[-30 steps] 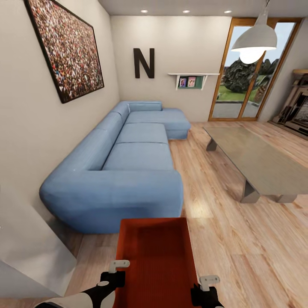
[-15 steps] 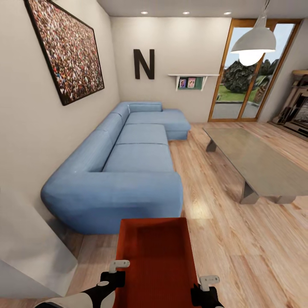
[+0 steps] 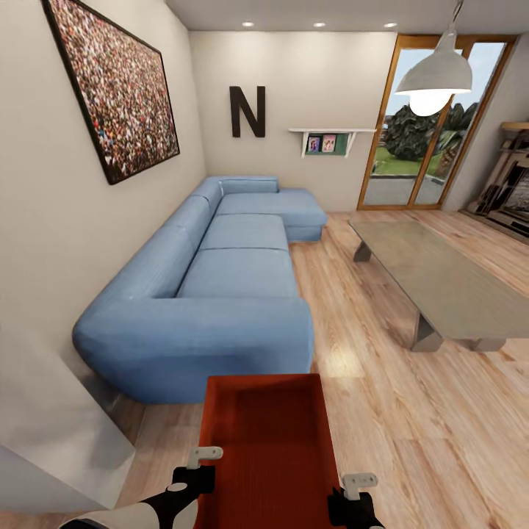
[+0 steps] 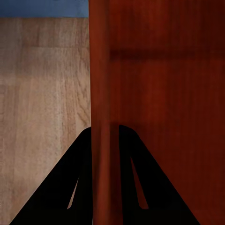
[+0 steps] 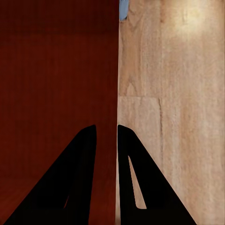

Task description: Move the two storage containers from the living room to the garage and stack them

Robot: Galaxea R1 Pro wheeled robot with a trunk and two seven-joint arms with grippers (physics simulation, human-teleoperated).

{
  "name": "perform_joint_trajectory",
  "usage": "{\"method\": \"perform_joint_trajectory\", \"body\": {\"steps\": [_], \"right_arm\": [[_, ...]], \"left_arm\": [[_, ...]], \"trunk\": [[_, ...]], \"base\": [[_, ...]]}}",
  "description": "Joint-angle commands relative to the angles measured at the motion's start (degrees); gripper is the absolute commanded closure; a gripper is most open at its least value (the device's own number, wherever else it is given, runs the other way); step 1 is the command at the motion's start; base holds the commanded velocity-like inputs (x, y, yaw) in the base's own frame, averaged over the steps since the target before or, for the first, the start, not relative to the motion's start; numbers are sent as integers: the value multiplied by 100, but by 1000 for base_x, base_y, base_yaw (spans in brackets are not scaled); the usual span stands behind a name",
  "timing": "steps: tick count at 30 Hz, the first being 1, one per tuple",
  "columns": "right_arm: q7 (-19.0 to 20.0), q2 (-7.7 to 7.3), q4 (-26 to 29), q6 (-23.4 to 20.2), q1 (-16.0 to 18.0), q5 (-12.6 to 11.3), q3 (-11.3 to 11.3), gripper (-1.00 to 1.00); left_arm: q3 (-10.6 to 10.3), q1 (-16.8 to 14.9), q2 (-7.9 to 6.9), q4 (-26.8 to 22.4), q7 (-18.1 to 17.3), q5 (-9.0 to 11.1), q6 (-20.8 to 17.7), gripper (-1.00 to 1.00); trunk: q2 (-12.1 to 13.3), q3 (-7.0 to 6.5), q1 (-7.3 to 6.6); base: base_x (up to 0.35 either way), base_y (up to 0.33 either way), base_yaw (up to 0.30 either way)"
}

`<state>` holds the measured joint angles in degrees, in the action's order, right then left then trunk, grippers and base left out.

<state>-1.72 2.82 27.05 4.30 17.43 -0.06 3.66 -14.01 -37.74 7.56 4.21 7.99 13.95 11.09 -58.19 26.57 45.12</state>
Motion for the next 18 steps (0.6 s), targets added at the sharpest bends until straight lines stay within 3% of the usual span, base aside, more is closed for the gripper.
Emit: {"method": "perform_joint_trajectory", "body": {"steps": [1, 18], "right_arm": [[-22, -1, -15, 18, -5, 286, 83, 100], [-21, -1, -15, 18, -4, 286, 83, 100]], "left_arm": [[135, -14, 9, -25, -193, -68, 24, 100], [135, -15, 9, -25, -193, -68, 24, 100]], "trunk": [[37, -12, -22], [719, -318, -396]], "base": [[0, 0, 0], [0, 0, 0]]}}
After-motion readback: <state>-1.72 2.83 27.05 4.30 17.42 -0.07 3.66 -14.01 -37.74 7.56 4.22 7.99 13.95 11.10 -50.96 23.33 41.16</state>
